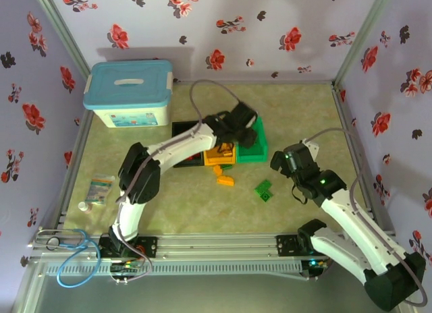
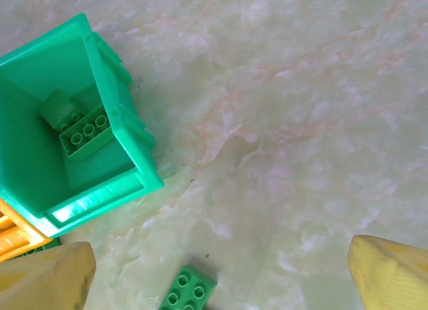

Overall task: Sort the legos into containers by color
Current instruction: Place the lego in the container.

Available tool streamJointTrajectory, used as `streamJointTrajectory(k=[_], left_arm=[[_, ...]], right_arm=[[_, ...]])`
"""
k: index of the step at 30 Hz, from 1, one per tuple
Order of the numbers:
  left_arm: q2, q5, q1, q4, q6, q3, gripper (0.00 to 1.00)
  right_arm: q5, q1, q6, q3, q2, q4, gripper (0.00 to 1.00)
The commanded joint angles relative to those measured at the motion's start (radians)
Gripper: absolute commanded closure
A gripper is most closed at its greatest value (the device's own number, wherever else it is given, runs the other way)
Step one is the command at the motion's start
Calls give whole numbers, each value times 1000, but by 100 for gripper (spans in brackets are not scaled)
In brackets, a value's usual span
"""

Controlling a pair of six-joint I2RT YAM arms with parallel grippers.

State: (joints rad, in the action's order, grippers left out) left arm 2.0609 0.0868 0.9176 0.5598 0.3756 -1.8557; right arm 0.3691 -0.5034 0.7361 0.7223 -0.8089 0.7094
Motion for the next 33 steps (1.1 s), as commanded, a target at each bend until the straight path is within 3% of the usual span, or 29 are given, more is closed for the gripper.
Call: streamJointTrajectory(k=[1,10,15,18,21,26,33], left_arm=[[94,7,-29,92,-44,-115,70],[231,8,-54,173,-70,-290,62],[235,3,-57,182,-69,-302,50],[217,-2,-55,183,-72,-296,33],[180,-2,-50,182,-74,-280,28],[48,7,-39,119,-67,-171,27],[-238,2,-10,-133,-43,215,26]], right_arm=[[36,8,20,-19,19,46,2],[3,8,22,-61,46,59,2],[-28,8,22,-73,23,45,2],[-29,8,19,-79,8,38,2],[-80,7,11,-92,5,24,2],[-146,8,-8,-116,-42,-17,1],[-290,-3,-42,-105,-229,-106,6]])
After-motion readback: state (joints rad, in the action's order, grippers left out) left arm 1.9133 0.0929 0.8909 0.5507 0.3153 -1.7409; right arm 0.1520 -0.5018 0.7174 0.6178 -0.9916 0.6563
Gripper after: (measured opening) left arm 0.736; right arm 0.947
